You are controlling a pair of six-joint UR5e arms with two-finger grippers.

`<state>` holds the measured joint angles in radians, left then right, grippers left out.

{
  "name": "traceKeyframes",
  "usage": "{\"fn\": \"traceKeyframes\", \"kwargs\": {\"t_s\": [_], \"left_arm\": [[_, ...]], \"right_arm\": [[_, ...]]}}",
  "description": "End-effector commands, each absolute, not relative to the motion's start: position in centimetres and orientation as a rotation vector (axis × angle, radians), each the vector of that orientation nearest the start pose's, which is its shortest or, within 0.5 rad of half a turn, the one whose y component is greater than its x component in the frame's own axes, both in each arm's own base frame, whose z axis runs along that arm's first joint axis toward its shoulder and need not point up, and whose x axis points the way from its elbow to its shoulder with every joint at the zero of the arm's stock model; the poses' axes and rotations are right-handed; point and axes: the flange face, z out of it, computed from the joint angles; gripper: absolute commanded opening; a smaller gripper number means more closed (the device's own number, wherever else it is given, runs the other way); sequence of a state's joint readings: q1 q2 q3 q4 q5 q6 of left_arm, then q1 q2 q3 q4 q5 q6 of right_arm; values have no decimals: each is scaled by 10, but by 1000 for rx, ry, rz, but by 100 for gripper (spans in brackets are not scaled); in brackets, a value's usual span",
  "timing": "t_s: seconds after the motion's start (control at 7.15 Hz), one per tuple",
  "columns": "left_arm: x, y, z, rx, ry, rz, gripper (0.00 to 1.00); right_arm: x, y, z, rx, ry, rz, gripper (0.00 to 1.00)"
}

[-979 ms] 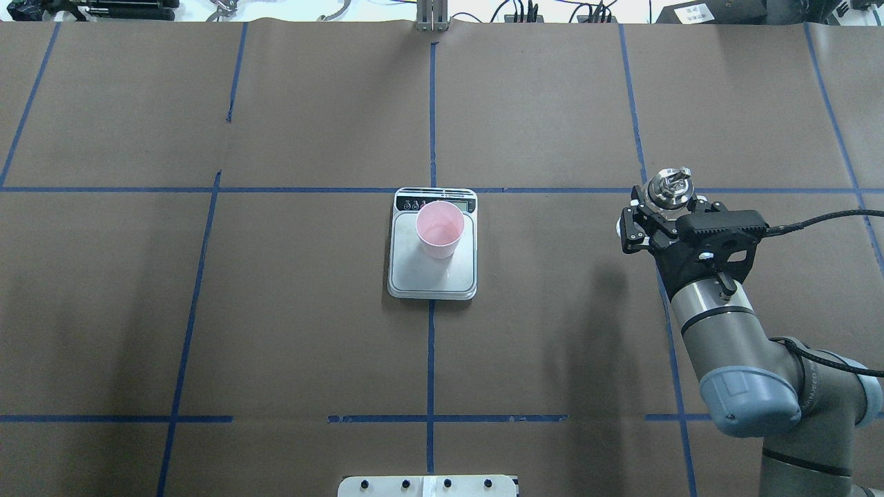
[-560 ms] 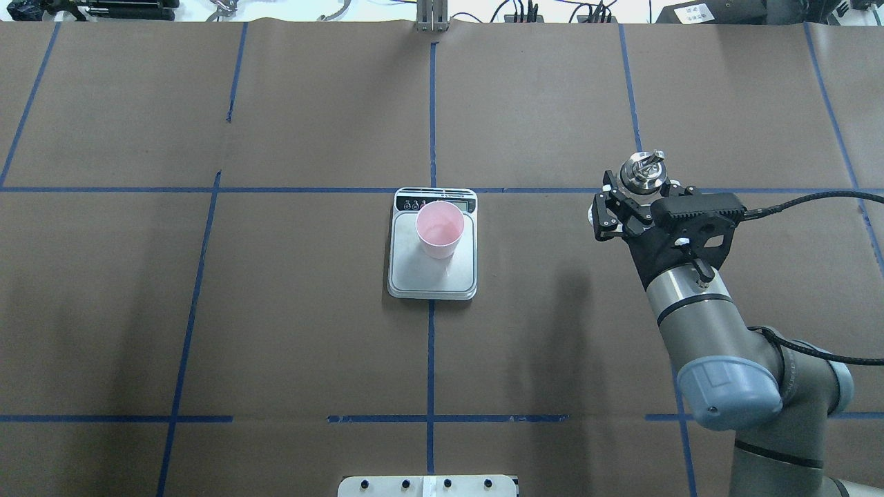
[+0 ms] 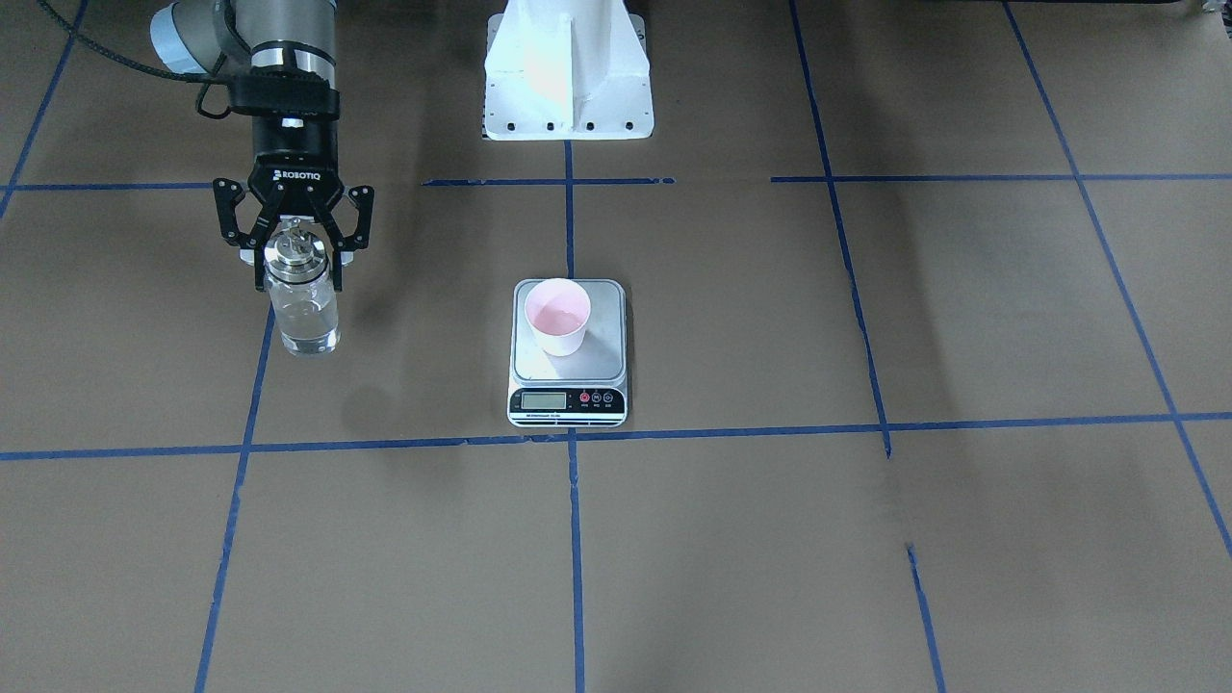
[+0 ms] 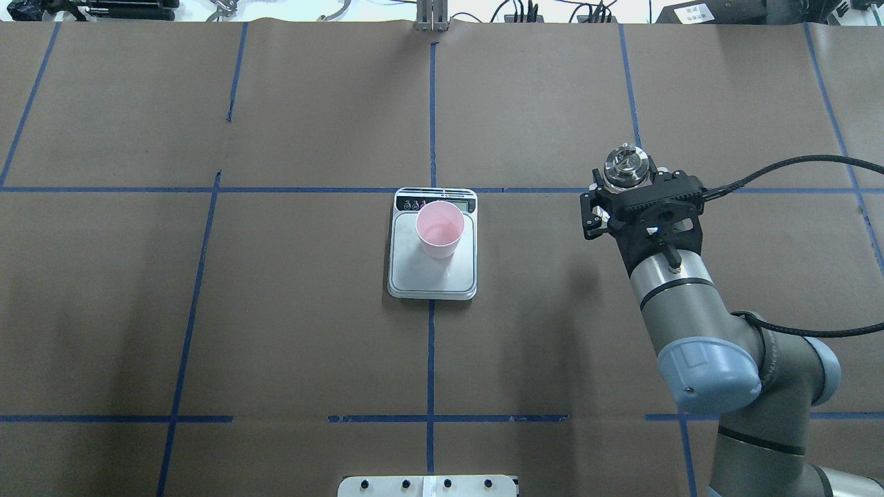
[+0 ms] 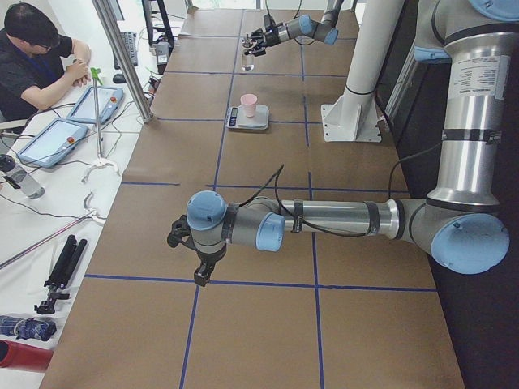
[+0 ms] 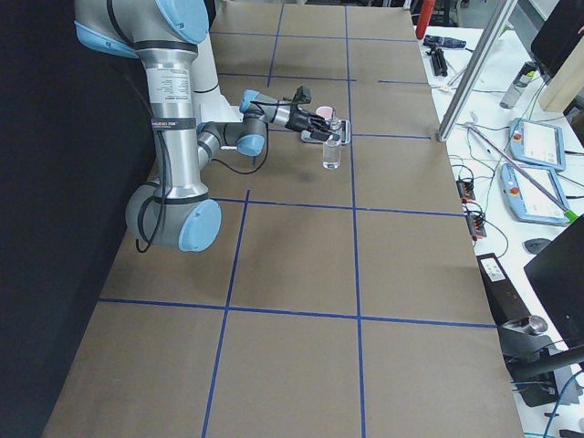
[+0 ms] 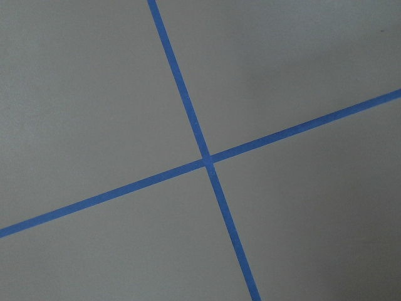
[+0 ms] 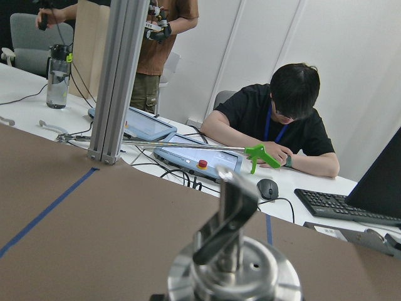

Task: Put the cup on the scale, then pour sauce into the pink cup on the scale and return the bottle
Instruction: 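Lift the bottle with the right gripper and carry it over the pink cup, then tilt the bottle with the right gripper to pour into the pink cup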

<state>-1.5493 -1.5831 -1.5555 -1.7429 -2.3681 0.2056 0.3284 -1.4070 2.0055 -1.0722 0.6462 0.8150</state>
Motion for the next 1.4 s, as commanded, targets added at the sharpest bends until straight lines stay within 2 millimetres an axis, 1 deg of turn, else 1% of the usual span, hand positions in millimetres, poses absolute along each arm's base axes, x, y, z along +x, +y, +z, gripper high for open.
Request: {"fn": "traceKeyframes", "kwargs": {"t_s": [0.0, 0.14, 0.28, 0.42, 0.56, 0.7, 0.84, 0.98, 1.12, 1.26], "left_arm": [[-51, -506, 643, 227, 779, 279, 100], [-51, -505, 645, 223, 780, 277, 100], [-51, -505, 646, 220, 780, 276, 100], [-51, -504, 647, 217, 780, 275, 100], [-51, -502, 649, 214, 781, 274, 100], [-51, -500, 651, 210, 781, 272, 100], [-51, -500, 652, 208, 781, 271, 100], [-51, -500, 653, 207, 782, 271, 100], [-51, -500, 653, 207, 782, 271, 100], [-51, -500, 653, 205, 782, 270, 100]], "right_arm": [[-463, -380, 258, 1216, -183, -45, 0], [-484, -378, 246, 1212, 68, -230, 0], [-491, -369, 246, 1231, 188, -313, 0], [-506, -360, 255, 1229, 209, -346, 0], [-513, -357, 260, 1235, 240, -368, 0], [-531, -355, 261, 1239, 264, -389, 0], [-556, -362, 258, 1232, 334, -423, 0], [-566, -364, 256, 1216, 384, -469, 0], [-566, -365, 258, 1228, 433, -483, 0], [-570, -366, 268, 1222, 504, -539, 0]]}}
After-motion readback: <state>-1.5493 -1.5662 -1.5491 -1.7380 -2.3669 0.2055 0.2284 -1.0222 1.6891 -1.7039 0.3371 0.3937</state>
